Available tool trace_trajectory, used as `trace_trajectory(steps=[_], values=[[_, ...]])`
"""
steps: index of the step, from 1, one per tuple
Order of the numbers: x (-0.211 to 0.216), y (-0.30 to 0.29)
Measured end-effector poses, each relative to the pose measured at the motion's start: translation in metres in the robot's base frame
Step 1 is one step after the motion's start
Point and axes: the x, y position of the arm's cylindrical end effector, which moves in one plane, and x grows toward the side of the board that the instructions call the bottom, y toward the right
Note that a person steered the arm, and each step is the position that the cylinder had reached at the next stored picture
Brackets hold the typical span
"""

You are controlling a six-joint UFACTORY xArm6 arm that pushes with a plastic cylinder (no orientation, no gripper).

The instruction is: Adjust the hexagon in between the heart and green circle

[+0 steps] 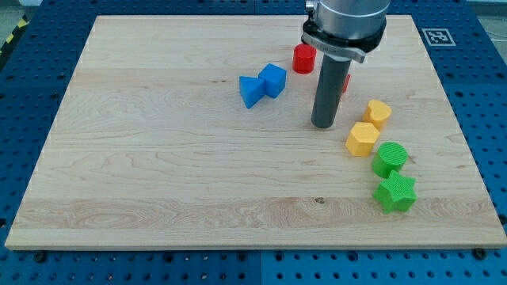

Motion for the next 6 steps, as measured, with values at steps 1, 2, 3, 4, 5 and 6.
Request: trace_trajectory(steps=[1,2,3,4,5,6], values=[[0.023,0.000],[0.032,0.004],[0.032,0.021],[0.032,0.044],[0.032,0.054],[0.032,0.036]])
